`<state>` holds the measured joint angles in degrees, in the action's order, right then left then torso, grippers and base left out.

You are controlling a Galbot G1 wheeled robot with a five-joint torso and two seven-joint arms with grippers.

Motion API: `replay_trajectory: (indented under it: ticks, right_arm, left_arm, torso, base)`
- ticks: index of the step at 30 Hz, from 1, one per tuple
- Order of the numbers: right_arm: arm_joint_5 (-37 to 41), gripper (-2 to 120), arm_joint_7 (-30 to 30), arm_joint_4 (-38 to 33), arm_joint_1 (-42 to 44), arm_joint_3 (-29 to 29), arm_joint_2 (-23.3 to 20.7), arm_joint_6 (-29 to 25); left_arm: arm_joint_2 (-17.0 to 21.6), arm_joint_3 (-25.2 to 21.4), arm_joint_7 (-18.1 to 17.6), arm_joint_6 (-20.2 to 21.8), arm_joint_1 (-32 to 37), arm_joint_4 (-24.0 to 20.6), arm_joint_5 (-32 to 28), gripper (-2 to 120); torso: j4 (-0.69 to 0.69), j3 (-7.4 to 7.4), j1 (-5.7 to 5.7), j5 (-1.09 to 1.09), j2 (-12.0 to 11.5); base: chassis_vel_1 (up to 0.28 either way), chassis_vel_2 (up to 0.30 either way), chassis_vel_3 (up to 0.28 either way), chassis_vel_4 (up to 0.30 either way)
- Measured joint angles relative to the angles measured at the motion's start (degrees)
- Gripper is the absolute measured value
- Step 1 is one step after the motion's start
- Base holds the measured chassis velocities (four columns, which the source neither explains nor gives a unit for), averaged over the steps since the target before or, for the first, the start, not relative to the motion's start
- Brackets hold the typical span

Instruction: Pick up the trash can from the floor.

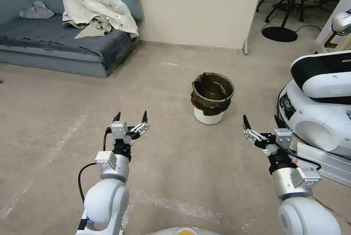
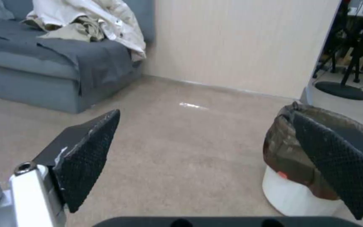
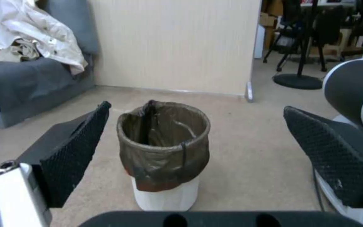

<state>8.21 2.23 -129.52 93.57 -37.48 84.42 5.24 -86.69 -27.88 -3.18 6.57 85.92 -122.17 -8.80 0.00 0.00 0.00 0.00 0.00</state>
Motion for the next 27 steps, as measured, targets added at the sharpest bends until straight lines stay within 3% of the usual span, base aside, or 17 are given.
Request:
replay_trajectory:
  ticks: [12, 27]
  right_arm:
    - [0.46, 100, -0.04, 0.31, -0.76, 0.44, -0.13, 0.0]
    - [-0.06, 100, -0.01, 1.15, -1.12, 0.66, 0.1, -0.46]
  left_arm:
    - [-0.17, -0.43, 0.58, -0.72, 0.11, 0.48, -0.25, 100]
    - [-0.21, -0.38, 0.85, -0.79, -0.85, 1.37, -0.02, 100]
  torso:
    - [0.01, 0.0, 0.0, 0.0, 0.0]
    - [0.0, 0.0, 0.0, 0.0, 0.0]
  base:
    - [0.0, 0.0, 0.0, 0.0]
    - [-0.057, -0.074, -0.079, -0.064]
